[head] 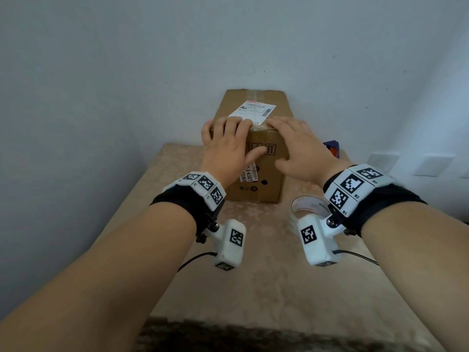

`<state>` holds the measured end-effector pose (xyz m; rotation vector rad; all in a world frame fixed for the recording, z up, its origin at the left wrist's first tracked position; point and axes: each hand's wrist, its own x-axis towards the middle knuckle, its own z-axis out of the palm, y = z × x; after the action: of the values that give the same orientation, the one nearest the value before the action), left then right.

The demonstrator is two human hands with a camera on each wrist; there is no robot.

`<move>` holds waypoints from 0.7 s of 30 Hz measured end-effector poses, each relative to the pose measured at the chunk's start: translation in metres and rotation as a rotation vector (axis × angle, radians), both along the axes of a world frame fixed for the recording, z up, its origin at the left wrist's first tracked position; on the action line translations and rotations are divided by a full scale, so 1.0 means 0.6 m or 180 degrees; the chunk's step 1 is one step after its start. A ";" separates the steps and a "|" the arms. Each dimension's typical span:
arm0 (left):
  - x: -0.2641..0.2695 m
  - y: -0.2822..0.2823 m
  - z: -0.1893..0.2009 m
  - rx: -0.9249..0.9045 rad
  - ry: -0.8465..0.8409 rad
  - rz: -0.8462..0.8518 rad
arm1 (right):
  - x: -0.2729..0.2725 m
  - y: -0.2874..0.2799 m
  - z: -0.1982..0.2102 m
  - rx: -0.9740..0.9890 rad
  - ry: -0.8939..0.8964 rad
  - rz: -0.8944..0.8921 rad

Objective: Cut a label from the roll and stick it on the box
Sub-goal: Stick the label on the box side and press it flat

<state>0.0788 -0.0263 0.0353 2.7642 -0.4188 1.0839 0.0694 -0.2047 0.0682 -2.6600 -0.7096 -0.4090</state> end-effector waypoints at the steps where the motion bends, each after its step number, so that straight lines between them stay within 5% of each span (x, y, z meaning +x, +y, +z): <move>1: 0.002 -0.002 0.004 -0.0050 -0.0028 -0.0008 | 0.000 0.000 0.001 0.0068 0.0004 -0.0016; 10: 0.006 0.005 -0.022 0.0567 0.0068 0.0079 | 0.007 0.000 -0.007 0.0382 -0.0028 -0.0018; 16: 0.009 0.029 0.064 -0.0131 0.0244 -0.0487 | 0.020 0.025 0.020 0.0064 -0.0698 -0.0510; 21: 0.024 0.037 0.046 -0.0137 0.0226 -0.0472 | 0.028 0.052 -0.003 0.0126 -0.0969 -0.0766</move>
<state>0.0933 -0.0040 0.0629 2.6759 -0.5737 0.9465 0.0864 -0.1735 0.0667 -2.6816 -0.4564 -0.8978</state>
